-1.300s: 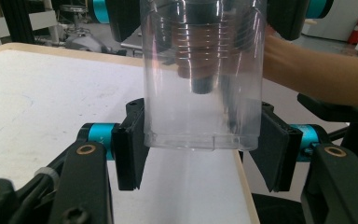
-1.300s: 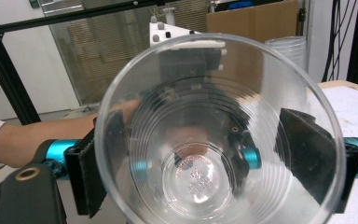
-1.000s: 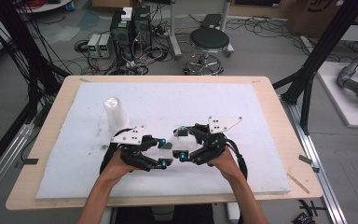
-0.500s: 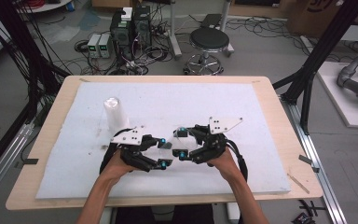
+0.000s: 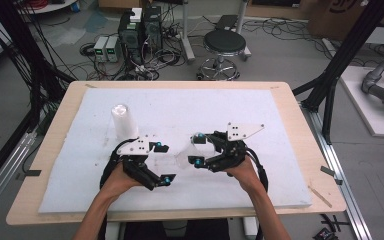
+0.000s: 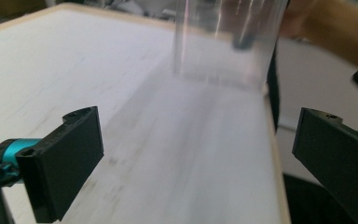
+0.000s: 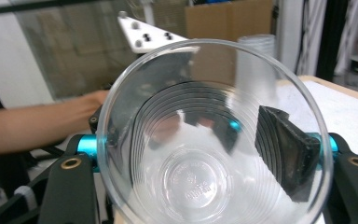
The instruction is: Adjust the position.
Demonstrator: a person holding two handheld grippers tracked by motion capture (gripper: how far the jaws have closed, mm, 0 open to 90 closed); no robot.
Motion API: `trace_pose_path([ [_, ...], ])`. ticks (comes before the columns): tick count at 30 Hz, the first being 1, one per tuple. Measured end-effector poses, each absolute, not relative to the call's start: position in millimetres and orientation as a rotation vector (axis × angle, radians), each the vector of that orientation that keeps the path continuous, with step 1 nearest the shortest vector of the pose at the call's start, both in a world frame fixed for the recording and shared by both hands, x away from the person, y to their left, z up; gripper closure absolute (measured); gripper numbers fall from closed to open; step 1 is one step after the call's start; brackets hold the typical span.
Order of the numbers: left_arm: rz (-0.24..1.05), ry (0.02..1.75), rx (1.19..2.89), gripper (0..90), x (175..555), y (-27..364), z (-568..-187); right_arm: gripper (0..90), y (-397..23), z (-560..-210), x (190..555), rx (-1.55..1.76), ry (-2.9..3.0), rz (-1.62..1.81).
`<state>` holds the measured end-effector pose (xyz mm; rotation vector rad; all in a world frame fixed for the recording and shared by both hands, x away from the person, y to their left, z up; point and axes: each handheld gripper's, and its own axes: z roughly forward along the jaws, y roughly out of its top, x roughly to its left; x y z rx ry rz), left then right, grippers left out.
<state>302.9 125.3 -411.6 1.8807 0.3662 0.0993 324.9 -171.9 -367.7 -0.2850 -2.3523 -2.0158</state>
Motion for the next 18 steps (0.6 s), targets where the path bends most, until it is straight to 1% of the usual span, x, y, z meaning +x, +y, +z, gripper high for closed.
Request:
trace_pose_path([
  [1, 0.116, 0.410, 1.889, 2.2, 302, 129, -412, 33.0, -172, -366, 325, -0.295, -2.365, -2.008],
  [6, 0.180, 0.517, 1.907, 2.2, 293, 153, -422, 32.9, -171, -353, 330, -0.381, -2.531, -1.918],
  [18, 0.354, 0.722, 1.872, 2.2, 279, 199, -446, 32.8, -161, -339, 345, -0.590, -2.790, -1.678],
])
